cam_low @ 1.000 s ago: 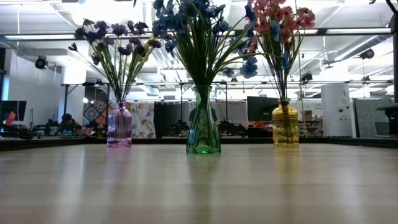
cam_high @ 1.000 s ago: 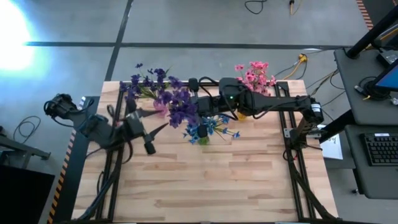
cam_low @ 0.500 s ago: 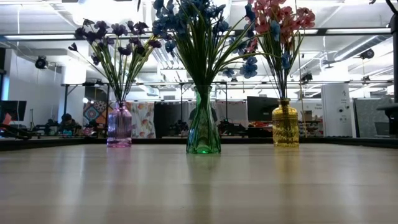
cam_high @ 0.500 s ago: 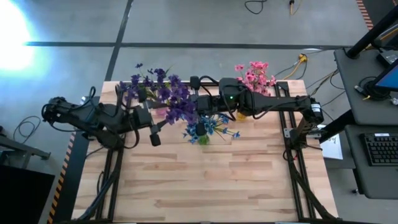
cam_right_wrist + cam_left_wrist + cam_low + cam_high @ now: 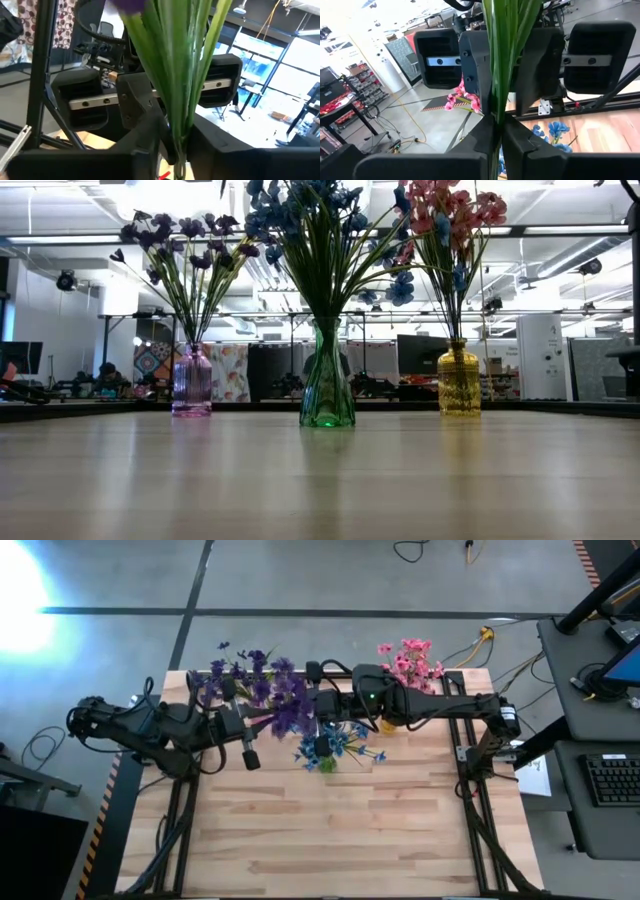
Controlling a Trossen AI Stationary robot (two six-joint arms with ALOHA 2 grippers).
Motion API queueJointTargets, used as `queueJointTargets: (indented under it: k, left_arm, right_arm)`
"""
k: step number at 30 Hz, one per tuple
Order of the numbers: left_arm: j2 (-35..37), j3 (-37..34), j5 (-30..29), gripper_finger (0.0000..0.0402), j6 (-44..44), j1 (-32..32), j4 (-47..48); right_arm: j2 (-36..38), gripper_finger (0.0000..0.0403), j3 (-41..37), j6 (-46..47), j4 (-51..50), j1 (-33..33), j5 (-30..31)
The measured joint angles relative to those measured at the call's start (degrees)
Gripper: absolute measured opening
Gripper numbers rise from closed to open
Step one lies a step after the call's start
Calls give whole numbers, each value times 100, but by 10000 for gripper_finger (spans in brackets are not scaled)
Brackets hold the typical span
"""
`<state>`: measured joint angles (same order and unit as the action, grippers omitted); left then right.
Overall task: Sort flowers into vase by color
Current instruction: Put the violet flowers into the violet vase
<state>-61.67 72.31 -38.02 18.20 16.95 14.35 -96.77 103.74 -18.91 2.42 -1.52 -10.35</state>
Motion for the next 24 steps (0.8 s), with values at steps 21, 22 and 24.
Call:
queueJointTargets:
  k: [21,22,24]
  left_arm:
    - [1418,-1318,-186,0,-368,-520,-200]
    - [1536,-1471,-186,0,-368,-572,-355]
    - [1787,-1772,-182,0,-368,-685,-650]
  right_arm:
    - [562,227,-4,180,-534,2,1348]
    - [562,229,-4,183,-566,2,1348]
    - [562,231,-4,199,-607,2,1348]
